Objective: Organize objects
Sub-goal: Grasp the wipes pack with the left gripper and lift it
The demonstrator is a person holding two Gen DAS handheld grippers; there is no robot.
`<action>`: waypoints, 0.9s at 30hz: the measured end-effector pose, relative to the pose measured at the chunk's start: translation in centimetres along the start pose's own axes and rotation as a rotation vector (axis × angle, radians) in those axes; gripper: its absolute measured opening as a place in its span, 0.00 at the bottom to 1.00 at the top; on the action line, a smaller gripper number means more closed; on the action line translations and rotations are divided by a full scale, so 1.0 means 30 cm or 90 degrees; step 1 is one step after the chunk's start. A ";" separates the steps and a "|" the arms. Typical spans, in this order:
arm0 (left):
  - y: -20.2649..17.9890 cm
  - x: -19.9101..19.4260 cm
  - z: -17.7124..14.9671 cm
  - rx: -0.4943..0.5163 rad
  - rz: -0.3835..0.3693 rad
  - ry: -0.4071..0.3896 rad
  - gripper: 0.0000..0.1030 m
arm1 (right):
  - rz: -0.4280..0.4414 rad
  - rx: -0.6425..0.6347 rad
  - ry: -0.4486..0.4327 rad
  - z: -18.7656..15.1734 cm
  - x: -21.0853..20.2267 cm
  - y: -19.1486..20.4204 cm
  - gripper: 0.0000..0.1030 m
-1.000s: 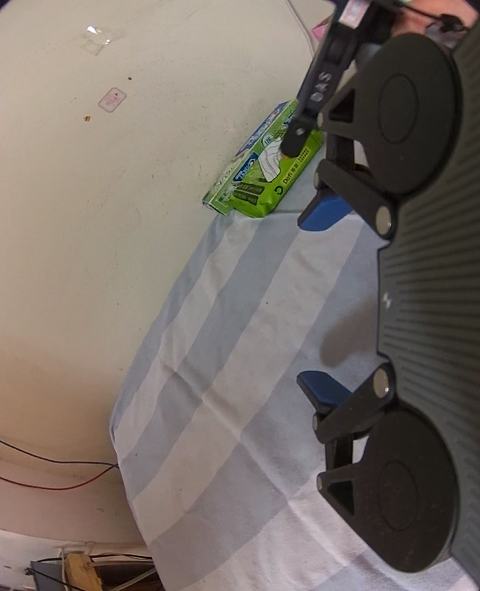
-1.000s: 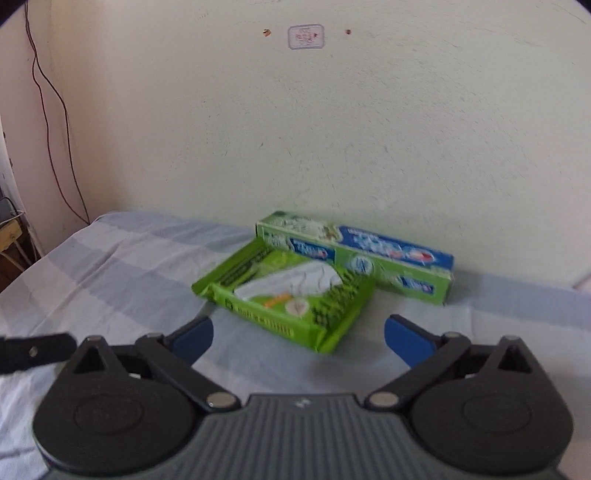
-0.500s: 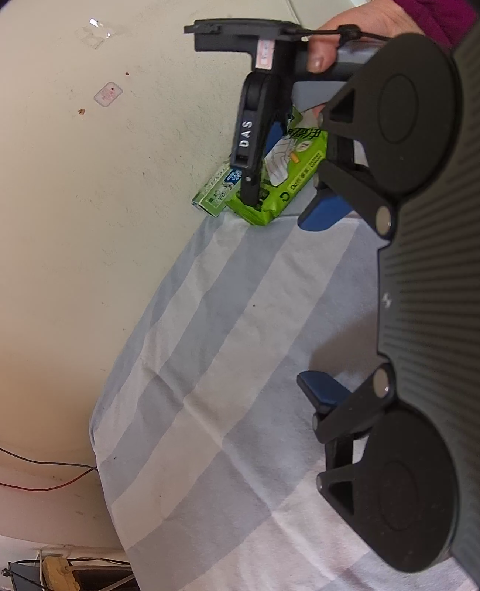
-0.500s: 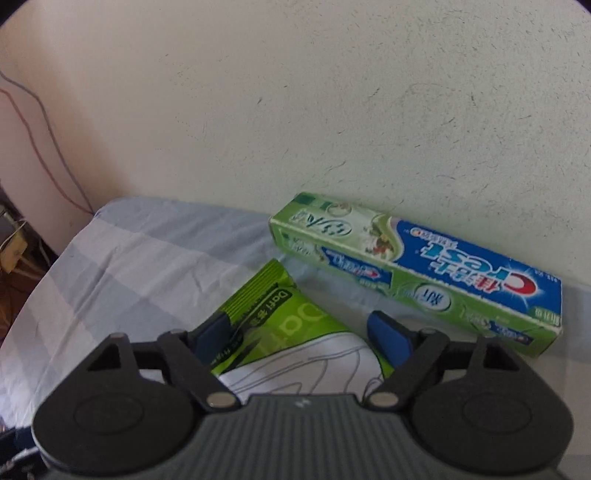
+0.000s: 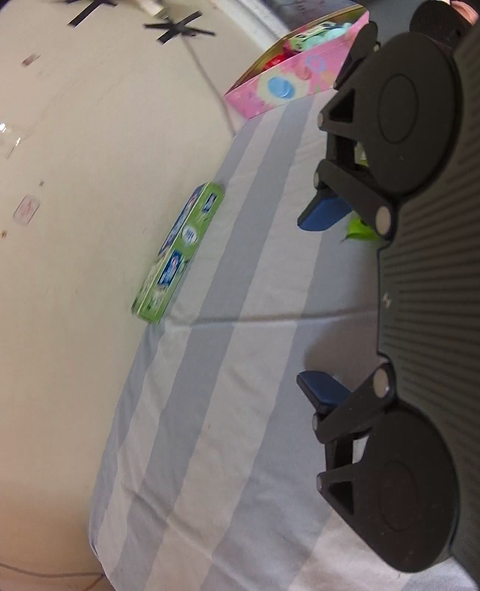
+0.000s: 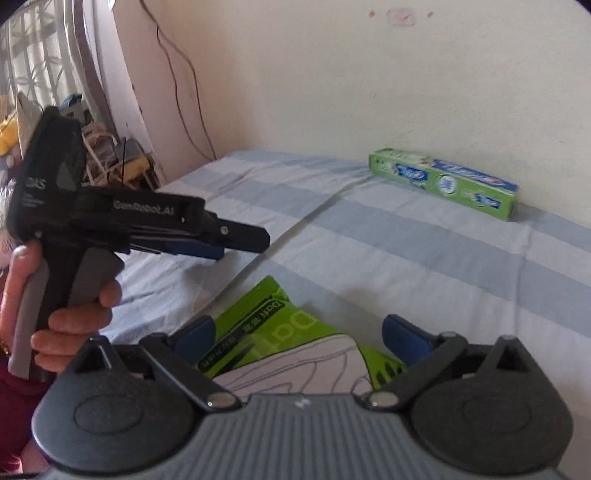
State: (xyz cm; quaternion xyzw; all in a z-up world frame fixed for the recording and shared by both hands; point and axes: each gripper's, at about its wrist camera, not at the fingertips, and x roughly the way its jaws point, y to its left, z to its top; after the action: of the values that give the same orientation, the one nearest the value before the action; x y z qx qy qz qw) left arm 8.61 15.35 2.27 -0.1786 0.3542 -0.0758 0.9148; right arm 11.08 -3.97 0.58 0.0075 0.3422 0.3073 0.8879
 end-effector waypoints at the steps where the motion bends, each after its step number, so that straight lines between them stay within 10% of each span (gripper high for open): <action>1: -0.022 0.001 -0.011 0.020 -0.010 0.004 0.82 | -0.007 0.012 -0.023 -0.025 -0.048 -0.005 1.00; 9: -0.158 0.009 -0.100 0.160 -0.054 0.035 0.82 | -0.094 0.029 -0.028 -0.194 -0.200 0.025 1.00; 17: -0.172 0.011 -0.144 0.170 -0.082 0.046 0.83 | -0.151 -0.036 0.021 -0.193 -0.142 0.088 0.99; 21: -0.248 0.004 -0.201 0.210 -0.096 0.044 0.78 | -0.128 -0.053 0.007 -0.174 -0.108 0.114 0.69; 27: -0.340 -0.027 -0.207 0.208 -0.100 0.027 0.76 | -0.152 -0.064 -0.028 -0.193 -0.170 0.127 0.62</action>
State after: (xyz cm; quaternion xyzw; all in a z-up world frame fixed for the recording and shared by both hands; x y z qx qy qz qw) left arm 3.69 4.44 2.41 -0.0534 0.3417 -0.2073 0.9151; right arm 2.53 -4.83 0.07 -0.0709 0.3056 0.2162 0.9246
